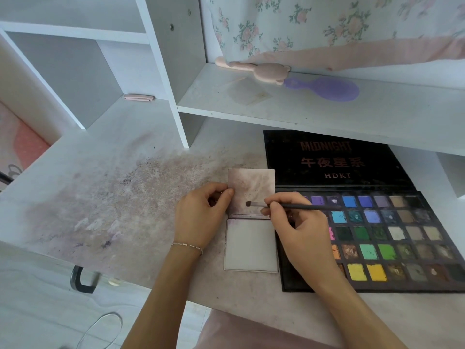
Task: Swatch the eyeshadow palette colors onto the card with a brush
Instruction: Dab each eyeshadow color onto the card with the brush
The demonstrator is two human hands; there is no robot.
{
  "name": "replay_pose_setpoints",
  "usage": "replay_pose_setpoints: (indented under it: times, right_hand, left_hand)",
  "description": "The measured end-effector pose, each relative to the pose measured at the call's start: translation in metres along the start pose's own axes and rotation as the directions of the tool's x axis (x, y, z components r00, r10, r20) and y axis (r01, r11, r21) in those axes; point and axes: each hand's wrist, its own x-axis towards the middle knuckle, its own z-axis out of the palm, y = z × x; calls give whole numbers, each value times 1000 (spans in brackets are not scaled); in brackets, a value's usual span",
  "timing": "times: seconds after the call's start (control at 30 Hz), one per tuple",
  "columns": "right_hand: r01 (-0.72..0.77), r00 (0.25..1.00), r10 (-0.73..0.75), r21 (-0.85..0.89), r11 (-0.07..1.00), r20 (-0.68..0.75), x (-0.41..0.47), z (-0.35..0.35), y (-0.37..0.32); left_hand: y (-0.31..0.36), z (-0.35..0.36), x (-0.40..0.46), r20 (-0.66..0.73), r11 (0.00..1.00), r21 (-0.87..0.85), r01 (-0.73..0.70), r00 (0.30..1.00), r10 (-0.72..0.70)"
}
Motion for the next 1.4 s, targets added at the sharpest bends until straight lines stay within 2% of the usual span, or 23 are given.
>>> replay_pose_setpoints:
  times: [0.2,0.33,0.6,0.9,1.4]
  right_hand:
    - [-18,997,23,72,997,-79,5,-19,-5]
    - [-4,988,5,7,1000,-154,8,-45,0]
    - [-137,955,111,-76,988,-276,7,-96,26]
    - [-74,985,11,-359,931,-174,17,-91,32]
    - [-42,988,-23,-404,914,-154,18,-86,33]
  left_hand:
    - [0,0,0,-9,1000,-17,6,1000,-6]
    - [-1,1,0,-11,1000,-11,-10,1000,10]
    - [-1,2,0,-27,1000,-16,1,1000,-1]
    - [-1,3,1,-33,1000,-9,1,999,-1]
    - [-2,2,1,-23,1000,-1,-18,1000,18]
